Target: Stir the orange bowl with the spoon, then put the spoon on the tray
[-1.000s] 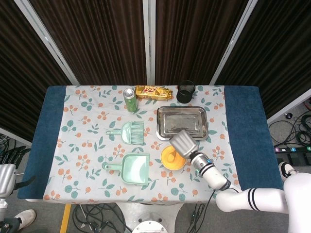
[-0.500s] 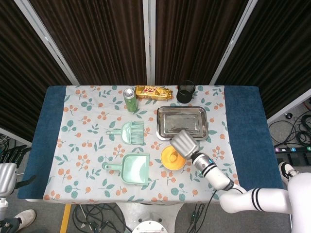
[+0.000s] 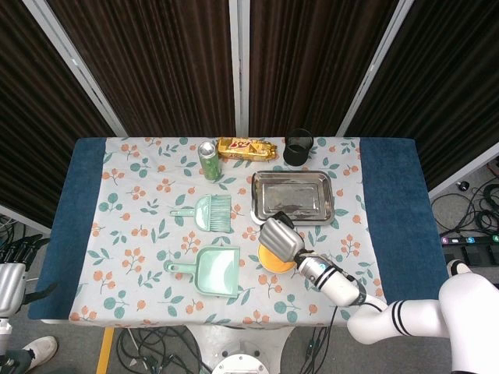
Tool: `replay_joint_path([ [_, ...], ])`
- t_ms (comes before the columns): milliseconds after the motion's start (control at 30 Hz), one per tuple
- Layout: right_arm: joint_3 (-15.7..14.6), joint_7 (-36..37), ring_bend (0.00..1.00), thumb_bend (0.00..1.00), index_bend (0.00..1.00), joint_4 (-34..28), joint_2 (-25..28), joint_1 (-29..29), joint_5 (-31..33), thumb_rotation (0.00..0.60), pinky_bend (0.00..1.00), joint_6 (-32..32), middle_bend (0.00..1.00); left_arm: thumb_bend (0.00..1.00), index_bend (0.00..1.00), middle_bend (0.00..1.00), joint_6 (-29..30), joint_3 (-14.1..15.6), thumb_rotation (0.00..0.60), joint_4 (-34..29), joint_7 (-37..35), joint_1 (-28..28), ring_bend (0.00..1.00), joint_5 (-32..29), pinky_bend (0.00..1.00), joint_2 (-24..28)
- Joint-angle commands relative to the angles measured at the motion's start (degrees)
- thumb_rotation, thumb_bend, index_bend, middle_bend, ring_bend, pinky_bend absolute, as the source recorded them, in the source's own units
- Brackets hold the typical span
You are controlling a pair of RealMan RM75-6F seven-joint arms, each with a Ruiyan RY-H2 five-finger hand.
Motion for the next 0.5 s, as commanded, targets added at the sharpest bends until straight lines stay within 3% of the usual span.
replay_joint_path([
  [33, -0.5, -2.9, 0.97, 0.39, 0.80, -1.6, 0.3, -0.7, -2.4, 0.600, 0.93, 2.1, 0.97, 0.13, 0.24, 0.24, 0.0, 0.0, 0.600, -0.1, 0.0, 0.0, 0.16, -0.1, 0.17, 0.1],
  [233, -0.7, -3.2, 0.97, 0.39, 0.80, -4.6, 0.2, -1.4, -2.4, 0.600, 0.93, 0.9, 0.97, 0.13, 0.24, 0.24, 0.6, 0.1, 0.600, -0.3, 0.1, 0.3, 0.16, 0.3, 0.17, 0.0],
  [500, -1.6, -6.9, 0.97, 0.39, 0.80, -0.5, -3.5, -2.0, -1.6, 0.600, 0.93, -1.2, 0.97, 0.13, 0.24, 0.24, 0.7, 0.5, 0.600, 0.1, -0.6, 0.9, 0.16, 0.0, 0.17, -0.1],
])
